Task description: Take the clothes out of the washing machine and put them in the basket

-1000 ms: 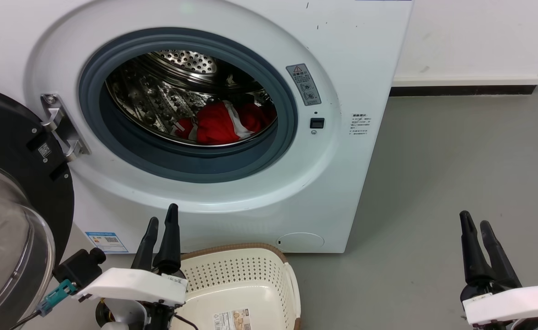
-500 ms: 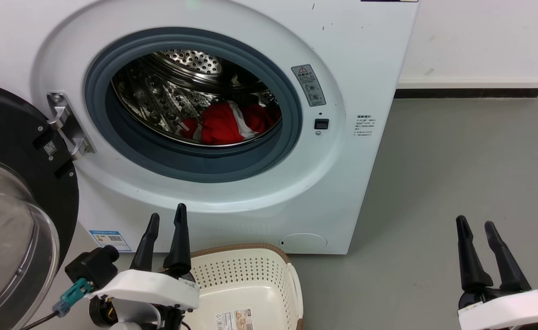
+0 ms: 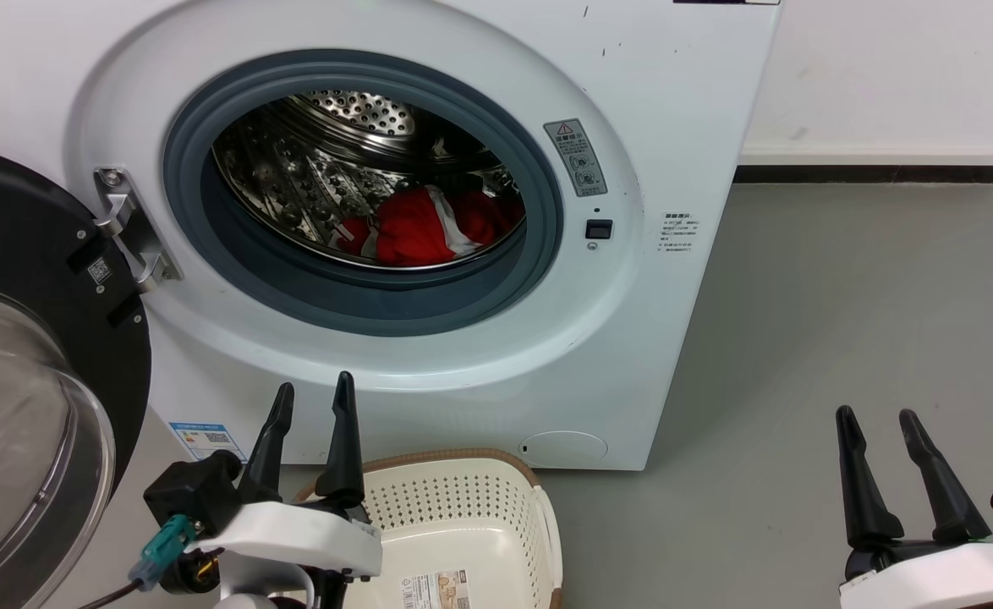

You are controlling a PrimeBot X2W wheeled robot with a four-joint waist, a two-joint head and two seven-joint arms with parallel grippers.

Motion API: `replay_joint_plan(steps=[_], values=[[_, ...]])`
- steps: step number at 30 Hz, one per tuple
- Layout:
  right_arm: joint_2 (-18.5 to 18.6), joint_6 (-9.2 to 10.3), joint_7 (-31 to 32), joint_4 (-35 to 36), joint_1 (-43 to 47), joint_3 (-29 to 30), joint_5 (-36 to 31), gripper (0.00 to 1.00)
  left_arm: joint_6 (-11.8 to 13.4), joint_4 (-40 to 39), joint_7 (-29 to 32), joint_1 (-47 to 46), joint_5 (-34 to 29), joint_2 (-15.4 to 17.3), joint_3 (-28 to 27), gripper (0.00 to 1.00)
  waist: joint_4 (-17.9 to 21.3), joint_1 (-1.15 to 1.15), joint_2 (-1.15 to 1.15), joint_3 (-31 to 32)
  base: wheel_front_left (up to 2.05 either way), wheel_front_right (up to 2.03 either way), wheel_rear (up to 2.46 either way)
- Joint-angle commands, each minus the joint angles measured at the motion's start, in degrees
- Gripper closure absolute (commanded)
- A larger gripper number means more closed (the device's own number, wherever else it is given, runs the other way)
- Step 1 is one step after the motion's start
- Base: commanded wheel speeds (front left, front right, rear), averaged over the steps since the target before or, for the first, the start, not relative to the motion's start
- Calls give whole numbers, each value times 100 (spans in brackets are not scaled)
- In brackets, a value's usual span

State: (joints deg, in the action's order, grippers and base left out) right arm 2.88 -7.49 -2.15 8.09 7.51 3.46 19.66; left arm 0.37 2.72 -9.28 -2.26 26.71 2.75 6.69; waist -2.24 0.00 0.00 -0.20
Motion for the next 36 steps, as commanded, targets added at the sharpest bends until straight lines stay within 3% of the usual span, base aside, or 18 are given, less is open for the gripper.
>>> replay_joint_plan(steps=[1, 17, 36], values=[[3, 0, 0, 124, 56, 8, -190, 0, 8, -69, -56, 30, -205, 15, 27, 0, -9, 0, 0, 3, 0, 0, 0], [1, 0, -2, 426, 259, -15, -1102, 0, 92, -19, -269, 77, -1181, 63, 151, 0, -78, 0, 0, -1, 0, 0, 0], [0, 1, 105, 640, 481, 23, -1826, 0, 150, 115, -480, 157, -1929, 48, 281, 0, -149, 0, 0, 4, 0, 0, 0]])
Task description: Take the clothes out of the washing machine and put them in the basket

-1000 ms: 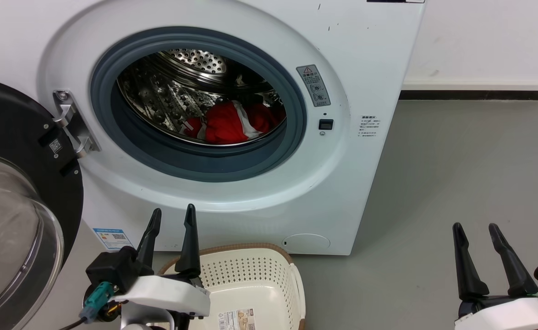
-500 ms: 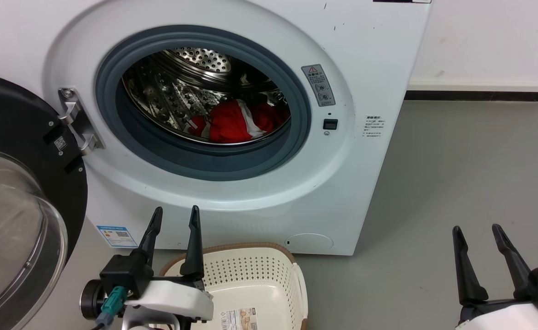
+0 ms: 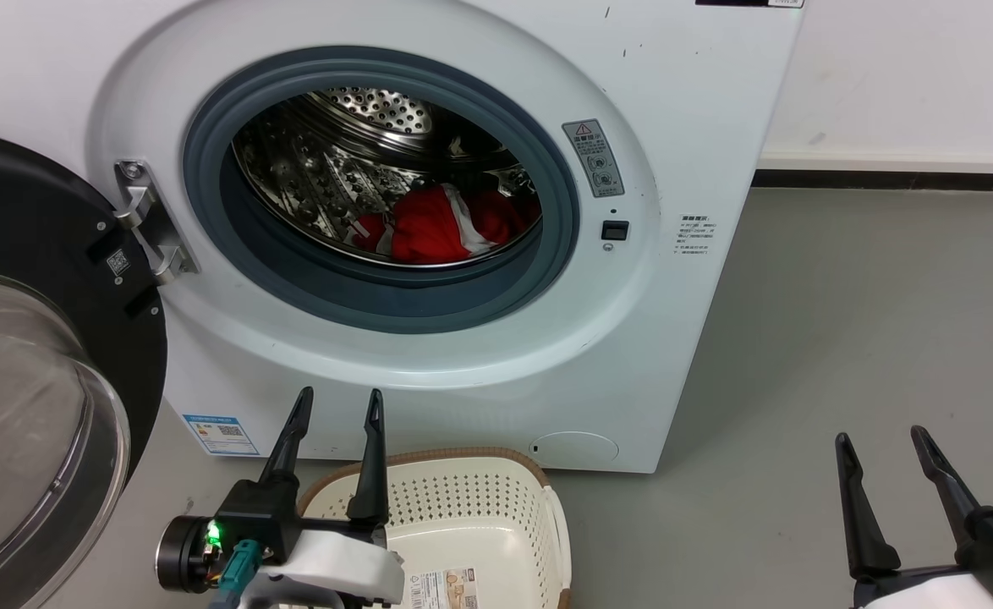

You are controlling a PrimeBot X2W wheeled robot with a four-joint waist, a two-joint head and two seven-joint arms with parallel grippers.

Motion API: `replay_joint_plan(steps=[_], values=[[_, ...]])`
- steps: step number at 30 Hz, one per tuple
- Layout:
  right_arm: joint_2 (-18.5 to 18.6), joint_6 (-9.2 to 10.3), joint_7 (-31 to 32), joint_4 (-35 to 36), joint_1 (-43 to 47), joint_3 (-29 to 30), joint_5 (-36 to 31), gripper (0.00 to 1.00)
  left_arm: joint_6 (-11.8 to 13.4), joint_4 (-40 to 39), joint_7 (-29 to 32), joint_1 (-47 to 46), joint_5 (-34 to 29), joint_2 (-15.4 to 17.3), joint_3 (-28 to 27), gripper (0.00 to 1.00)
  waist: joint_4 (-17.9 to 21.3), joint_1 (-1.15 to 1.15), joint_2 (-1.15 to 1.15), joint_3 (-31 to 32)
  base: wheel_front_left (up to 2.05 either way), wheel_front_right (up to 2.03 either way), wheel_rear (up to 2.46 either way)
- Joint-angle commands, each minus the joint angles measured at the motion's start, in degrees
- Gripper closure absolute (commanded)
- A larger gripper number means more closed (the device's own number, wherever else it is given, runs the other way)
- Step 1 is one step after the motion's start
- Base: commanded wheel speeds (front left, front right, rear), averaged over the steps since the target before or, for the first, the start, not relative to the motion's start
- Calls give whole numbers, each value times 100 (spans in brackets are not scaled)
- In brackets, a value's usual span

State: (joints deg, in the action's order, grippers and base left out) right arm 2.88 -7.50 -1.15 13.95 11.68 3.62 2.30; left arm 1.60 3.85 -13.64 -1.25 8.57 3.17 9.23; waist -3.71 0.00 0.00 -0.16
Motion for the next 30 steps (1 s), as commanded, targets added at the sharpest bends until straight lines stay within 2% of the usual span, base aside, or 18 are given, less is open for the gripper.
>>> replay_joint_plan(steps=[1, 13, 30], values=[[0, 2, 2, 64, 71, 5, -122, 0, 29, 10, -55, 54, -146, 4, 35, 0, -5, 0, 0, -2, 0, 0, 0], [-2, 2, -63, 13, 181, 46, -393, 0, 66, 126, -169, 87, -483, -11, 100, 0, -7, 0, 0, -16, 0, 0, 0], [-2, 2, -145, -210, 108, 92, -179, 0, 76, 217, -159, 77, -390, -24, 71, 0, 37, 0, 0, -37, 0, 0, 0]])
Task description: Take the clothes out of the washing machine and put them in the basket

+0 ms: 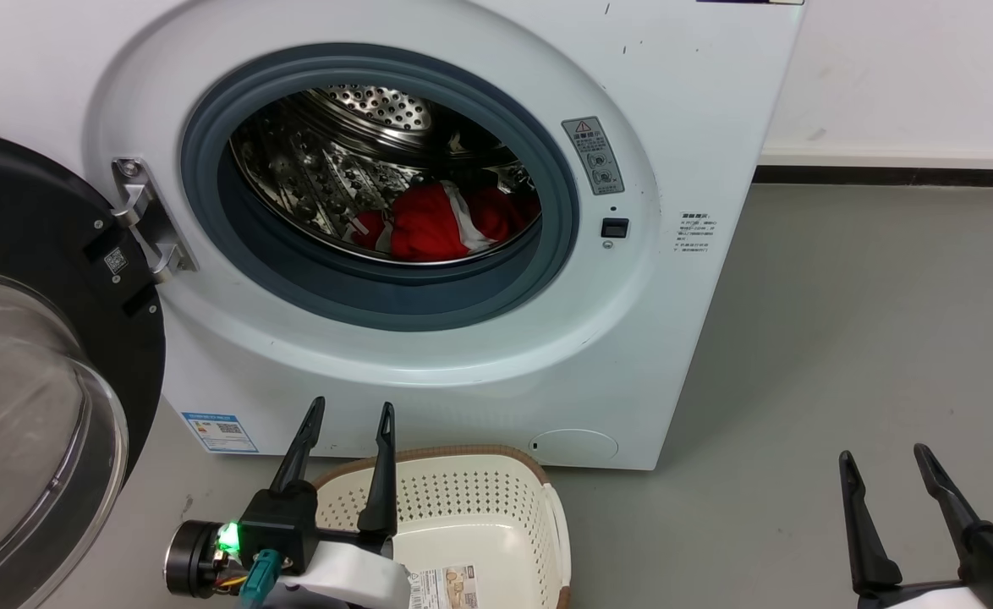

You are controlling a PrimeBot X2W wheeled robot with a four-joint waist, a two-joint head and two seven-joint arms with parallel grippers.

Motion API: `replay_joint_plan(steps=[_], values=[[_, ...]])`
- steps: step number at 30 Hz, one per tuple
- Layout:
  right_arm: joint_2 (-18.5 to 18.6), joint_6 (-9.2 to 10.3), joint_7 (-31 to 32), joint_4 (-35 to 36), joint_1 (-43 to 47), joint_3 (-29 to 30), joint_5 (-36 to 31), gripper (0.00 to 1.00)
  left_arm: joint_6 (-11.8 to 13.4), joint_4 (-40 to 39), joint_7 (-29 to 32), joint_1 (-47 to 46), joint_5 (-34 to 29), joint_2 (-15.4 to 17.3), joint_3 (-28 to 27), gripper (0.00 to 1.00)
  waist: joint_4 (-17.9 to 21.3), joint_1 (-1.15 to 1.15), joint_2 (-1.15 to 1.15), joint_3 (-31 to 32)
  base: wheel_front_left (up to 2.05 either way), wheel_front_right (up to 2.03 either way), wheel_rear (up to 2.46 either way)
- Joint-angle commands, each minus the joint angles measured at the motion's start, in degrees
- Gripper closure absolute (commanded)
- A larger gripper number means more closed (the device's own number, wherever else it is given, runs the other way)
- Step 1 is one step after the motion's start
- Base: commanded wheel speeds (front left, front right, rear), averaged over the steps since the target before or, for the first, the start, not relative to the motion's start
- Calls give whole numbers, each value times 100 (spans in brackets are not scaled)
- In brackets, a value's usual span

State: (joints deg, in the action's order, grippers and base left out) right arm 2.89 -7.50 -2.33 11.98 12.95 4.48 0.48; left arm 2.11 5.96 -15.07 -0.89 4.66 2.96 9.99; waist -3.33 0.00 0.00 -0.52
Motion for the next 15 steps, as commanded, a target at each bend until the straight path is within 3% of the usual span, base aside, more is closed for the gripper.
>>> replay_joint_plan(steps=[1, 15], values=[[-3, 2, -31, -19, -21, 8, 5, 0, 25, 7, -16, 40, 2, -4, -4, 0, -1, 0, 0, -6, 0, 0, 0], [-3, 2, -47, 123, -233, -67, 75, 0, 69, 73, -16, -320, 99, -9, -16, 0, 50, 0, 0, -509, 0, 0, 0]])
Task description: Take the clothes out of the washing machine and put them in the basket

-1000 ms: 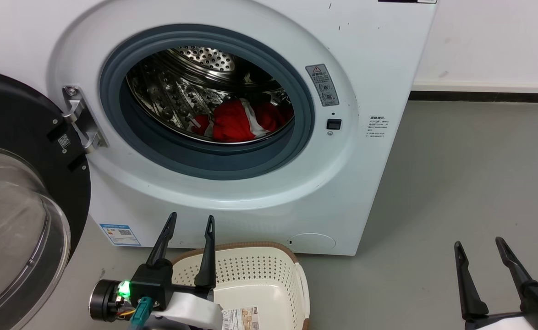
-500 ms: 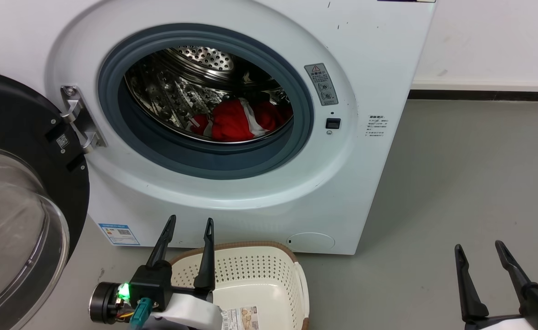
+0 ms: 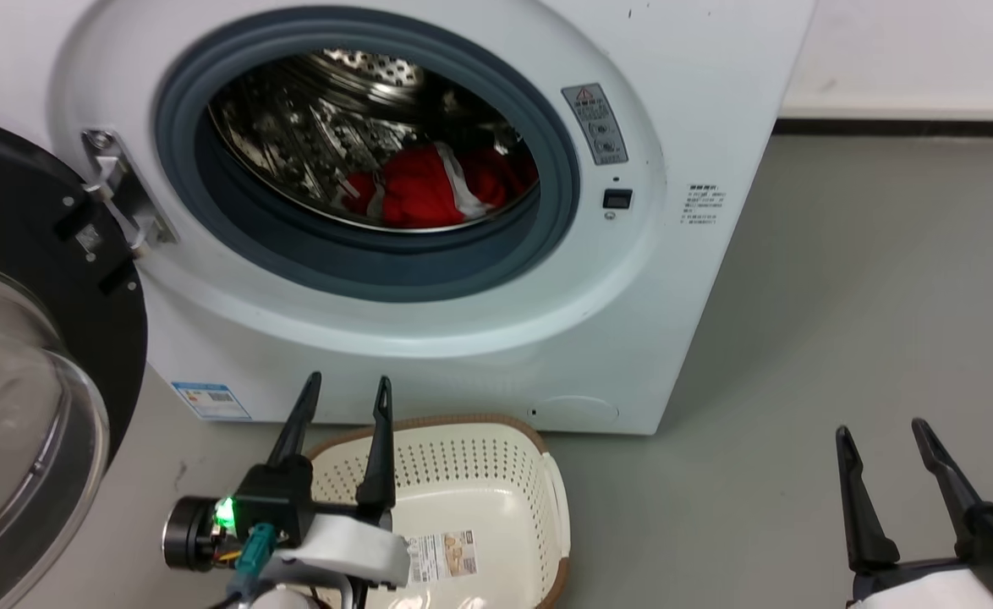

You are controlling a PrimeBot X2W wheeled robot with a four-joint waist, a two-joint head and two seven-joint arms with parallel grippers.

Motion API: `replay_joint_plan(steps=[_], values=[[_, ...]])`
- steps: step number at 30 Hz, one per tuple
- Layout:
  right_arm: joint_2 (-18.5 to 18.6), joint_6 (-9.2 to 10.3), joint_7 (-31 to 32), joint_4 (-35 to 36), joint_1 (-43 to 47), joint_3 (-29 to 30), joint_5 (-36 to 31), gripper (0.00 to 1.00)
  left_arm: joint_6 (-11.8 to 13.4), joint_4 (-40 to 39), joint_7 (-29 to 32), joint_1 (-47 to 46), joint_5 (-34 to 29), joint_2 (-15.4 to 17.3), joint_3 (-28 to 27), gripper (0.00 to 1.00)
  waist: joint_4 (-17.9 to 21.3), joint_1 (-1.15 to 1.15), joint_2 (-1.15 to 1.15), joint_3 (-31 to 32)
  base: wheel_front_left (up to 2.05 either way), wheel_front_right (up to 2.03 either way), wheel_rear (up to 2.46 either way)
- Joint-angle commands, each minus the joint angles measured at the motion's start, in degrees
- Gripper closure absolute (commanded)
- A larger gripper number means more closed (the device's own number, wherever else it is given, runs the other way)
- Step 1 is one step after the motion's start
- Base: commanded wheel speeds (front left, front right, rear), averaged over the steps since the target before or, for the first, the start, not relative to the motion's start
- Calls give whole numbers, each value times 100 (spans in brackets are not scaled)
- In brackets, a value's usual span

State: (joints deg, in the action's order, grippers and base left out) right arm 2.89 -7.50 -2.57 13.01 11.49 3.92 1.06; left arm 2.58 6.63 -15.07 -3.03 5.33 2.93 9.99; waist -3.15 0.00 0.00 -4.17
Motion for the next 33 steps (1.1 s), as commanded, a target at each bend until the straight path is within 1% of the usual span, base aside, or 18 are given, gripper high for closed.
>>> replay_joint_plan(steps=[1, 5, 8, 17, 23, 27, 33], values=[[-3, 2, -25, 38, -124, -26, 11, 0, 36, 14, -16, -165, 41, -6, -31, 0, 48, 0, 0, -240, 0, 0, 0], [-3, 2, -49, 93, -300, -106, -5, 0, 42, 100, -16, -492, 88, -6, -123, 0, 142, 0, 0, -680, 0, 0, 0], [-4, 2, -87, 107, -467, -175, 22, 0, -1, 208, -16, -806, 82, -4, -240, 0, 239, 0, 0, -1026, 0, 0, 0], [-5, 2, -305, -57, -931, -343, 119, 0, -179, 791, -16, -1944, 62, 270, -661, 0, 630, 0, 0, -1937, 0, 0, 0], [-5, 2, -448, -182, -1168, -360, 227, 0, -300, 1319, -16, -2703, 58, 461, -844, 0, 858, 0, 0, -2326, 0, 0, 0], [-5, 2, -540, -303, -1229, -447, 318, 0, -405, 1809, -16, -3234, 36, 631, -909, 0, 974, 0, 0, -2488, 0, 0, 0], [-4, 2, -673, -467, -1300, -584, 467, 0, -559, 2819, 13, -4058, 6, 930, -885, 0, 1151, 0, 0, -2661, 0, 0, 0]])
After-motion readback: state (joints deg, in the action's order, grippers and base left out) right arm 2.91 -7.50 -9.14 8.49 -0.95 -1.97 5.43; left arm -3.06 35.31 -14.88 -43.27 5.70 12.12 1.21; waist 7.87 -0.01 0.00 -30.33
